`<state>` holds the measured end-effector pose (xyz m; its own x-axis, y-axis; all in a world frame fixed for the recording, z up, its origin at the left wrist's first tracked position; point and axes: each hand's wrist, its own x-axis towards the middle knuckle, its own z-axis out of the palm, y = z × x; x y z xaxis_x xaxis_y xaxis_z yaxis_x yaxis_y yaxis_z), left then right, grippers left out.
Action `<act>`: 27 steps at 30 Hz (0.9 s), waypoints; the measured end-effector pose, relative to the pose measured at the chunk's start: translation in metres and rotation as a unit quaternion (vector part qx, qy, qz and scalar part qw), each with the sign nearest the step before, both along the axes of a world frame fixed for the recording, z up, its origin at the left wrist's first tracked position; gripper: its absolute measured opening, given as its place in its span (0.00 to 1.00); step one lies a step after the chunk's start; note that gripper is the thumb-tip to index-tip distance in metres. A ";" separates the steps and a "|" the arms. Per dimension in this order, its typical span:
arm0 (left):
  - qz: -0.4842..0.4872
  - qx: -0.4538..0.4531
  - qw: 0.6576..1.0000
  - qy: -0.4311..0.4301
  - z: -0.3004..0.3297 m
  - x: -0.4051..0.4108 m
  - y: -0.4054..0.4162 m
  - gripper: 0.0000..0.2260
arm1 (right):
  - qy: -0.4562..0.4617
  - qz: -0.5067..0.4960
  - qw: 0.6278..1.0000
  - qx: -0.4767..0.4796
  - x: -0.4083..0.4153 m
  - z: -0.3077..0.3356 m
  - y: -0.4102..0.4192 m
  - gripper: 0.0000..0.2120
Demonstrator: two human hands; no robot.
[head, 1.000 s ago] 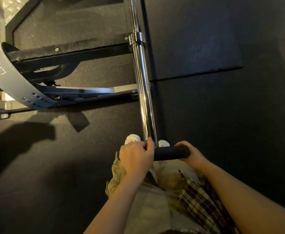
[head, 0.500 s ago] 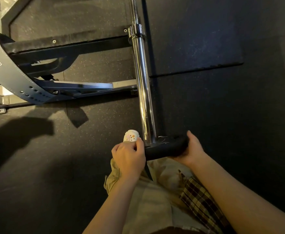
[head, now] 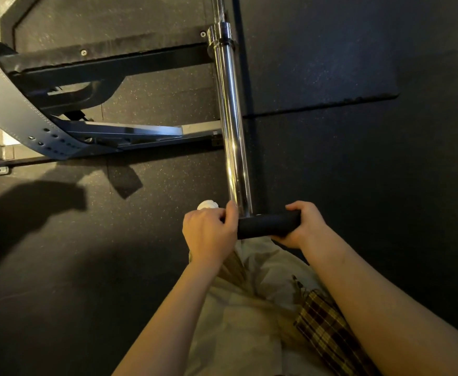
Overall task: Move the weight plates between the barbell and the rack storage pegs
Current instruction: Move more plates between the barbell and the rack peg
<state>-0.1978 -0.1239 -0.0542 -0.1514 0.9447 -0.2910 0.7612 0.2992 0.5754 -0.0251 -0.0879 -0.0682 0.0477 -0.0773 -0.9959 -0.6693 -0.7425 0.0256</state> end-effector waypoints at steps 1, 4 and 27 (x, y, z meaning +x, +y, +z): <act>0.008 -0.009 1.000 -0.009 -0.001 -0.003 -0.001 0.23 | -0.007 0.004 1.000 -0.002 -0.002 0.002 0.000 0.27; 0.051 -0.022 0.997 -0.051 -0.003 -0.011 -0.001 0.23 | -0.005 0.007 1.000 -0.002 -0.007 0.007 0.002 0.24; 0.661 -0.234 0.513 -0.495 0.020 -0.015 0.046 0.12 | 0.010 0.013 1.000 -0.026 -0.003 0.003 0.024 0.27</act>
